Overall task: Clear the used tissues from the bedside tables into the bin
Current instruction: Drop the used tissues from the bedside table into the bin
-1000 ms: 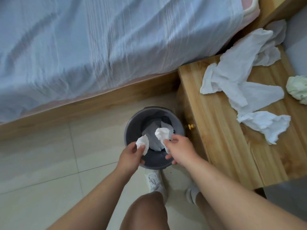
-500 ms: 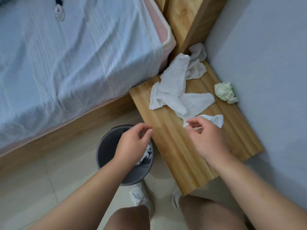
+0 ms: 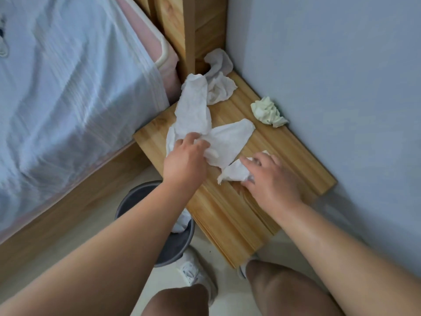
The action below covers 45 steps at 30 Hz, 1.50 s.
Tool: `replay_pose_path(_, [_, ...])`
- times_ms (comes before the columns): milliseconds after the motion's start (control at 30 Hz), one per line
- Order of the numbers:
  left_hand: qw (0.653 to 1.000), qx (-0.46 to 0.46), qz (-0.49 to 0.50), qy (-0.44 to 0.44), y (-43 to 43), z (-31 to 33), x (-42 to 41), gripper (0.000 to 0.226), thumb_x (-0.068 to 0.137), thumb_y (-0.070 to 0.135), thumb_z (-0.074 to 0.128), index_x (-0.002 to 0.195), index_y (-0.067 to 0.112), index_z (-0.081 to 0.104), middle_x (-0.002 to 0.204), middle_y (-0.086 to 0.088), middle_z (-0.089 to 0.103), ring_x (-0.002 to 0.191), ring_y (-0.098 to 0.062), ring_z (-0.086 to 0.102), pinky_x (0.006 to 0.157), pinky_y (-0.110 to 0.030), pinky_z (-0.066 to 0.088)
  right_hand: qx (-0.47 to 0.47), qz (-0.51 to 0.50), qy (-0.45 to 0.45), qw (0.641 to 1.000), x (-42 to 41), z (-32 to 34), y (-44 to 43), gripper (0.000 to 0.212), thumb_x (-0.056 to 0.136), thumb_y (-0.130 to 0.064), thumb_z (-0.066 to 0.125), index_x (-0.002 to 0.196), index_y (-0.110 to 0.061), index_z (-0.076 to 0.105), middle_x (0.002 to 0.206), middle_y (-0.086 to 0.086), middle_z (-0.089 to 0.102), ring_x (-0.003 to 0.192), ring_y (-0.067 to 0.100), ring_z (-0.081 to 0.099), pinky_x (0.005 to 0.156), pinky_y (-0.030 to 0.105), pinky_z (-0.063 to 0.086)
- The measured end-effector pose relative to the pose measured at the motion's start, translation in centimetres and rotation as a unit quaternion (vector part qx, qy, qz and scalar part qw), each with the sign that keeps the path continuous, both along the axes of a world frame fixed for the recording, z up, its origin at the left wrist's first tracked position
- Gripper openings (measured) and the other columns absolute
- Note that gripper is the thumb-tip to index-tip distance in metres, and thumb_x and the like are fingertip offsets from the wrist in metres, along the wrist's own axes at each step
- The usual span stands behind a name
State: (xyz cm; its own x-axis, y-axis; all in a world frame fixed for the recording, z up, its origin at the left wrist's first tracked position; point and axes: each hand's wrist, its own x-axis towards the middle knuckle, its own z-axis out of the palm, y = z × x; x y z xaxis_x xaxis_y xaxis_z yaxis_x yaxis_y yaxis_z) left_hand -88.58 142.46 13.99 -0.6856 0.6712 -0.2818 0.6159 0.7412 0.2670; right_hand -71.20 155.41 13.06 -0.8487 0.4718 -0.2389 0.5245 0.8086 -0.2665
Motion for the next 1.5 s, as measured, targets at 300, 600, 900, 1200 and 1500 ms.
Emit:
replay_pose_path(300, [0.947,0.23,0.149,-0.166,-1.8,2.8,0.5,0.022,0.107,0.04,0.056,0.124,0.043,0.071,0.098,0.01,0.077,0.083,-0.013,0.071,0.069,-0.031,0.058,-0.133,-0.146,0.151,0.969,2.2,1.0,-0.3,0.015,0.097,-0.02,0.069,0.081,-0.019,0.069,0.078,-0.008,0.058,0.066,0.017,0.055,0.055,0.03,0.042])
replay_pose_path(600, [0.738,0.438,0.419,-0.296,-10.3,5.3,0.2,0.023,0.109,0.033,0.056,0.105,0.029,0.078,0.101,0.0,0.082,0.093,-0.019,0.08,0.074,-0.028,0.066,-0.23,-0.153,0.254,0.927,-3.6,6.3,-5.6,0.033,0.098,-0.037,0.06,0.068,-0.042,0.049,0.076,-0.014,0.062,0.065,0.01,0.058,0.054,0.01,0.04])
replay_pose_path(900, [0.56,0.391,0.652,-0.329,-24.1,-2.5,2.3,0.022,0.111,0.029,0.053,0.112,0.019,0.072,0.104,-0.009,0.082,0.097,-0.026,0.08,0.071,-0.028,0.066,-0.363,-0.126,0.064,0.921,-8.3,0.7,-18.2,0.031,0.095,-0.039,0.064,0.069,-0.025,0.056,0.07,-0.018,0.064,0.06,0.0,0.055,0.049,0.015,0.039])
replay_pose_path(1200, [0.711,0.193,0.592,-0.326,-28.9,-8.8,5.0,0.024,0.11,0.038,0.046,0.114,0.026,0.067,0.104,-0.003,0.076,0.093,-0.025,0.076,0.059,-0.038,0.064,-0.344,-0.096,-0.086,0.93,-8.7,-6.6,-22.9,0.018,0.099,-0.039,0.063,0.106,-0.022,0.066,0.101,-0.009,0.069,0.09,0.017,0.064,0.066,0.028,0.046])
replay_pose_path(1500, [0.69,0.156,0.583,-0.401,-26.0,-7.2,4.8,0.038,0.111,0.022,0.044,0.147,0.02,0.052,0.13,-0.01,0.069,0.108,-0.028,0.072,0.088,-0.052,0.062,-0.338,-0.062,-0.129,0.93,-7.8,-3.2,-20.9,0.045,0.097,-0.041,0.065,0.14,-0.031,0.056,0.138,-0.008,0.063,0.119,0.016,0.062,0.093,0.033,0.054])
